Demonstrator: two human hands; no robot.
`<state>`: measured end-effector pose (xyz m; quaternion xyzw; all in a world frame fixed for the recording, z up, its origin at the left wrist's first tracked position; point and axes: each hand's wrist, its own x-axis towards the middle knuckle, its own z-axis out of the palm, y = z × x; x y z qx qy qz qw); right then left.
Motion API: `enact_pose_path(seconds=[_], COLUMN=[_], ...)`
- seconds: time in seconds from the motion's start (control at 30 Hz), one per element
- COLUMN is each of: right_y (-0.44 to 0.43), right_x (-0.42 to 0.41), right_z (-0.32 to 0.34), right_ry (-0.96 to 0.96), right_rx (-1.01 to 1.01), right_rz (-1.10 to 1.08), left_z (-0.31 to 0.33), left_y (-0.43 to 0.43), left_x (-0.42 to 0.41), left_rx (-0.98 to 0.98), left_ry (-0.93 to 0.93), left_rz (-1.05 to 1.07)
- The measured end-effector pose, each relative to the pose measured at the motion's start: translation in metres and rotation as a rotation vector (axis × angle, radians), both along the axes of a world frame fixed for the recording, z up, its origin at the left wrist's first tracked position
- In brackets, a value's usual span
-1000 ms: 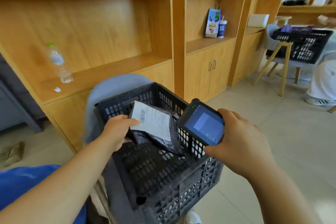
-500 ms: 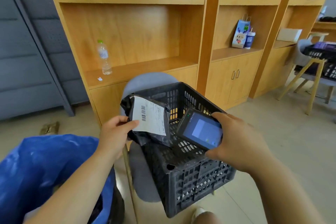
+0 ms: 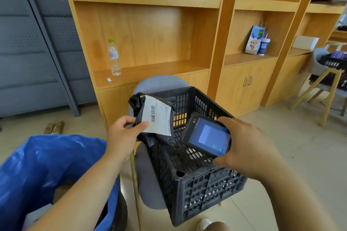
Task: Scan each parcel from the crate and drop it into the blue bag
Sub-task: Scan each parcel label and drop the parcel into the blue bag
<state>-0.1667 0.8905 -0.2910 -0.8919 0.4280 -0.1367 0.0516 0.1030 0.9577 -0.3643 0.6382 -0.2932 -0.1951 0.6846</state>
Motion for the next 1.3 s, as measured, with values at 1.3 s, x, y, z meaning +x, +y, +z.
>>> enact_pose_path(seconds=[1.3], right_y=[0.055], right_x=[0.114], right_z=[-0.050], right_ry=[-0.008], right_rx=[0.056], right_rz=[0.309], left_z=[-0.087], left_y=[0.184], left_x=[0.072], left_rx=[0.600], left_ry=[0.107], left_rz=[0.164])
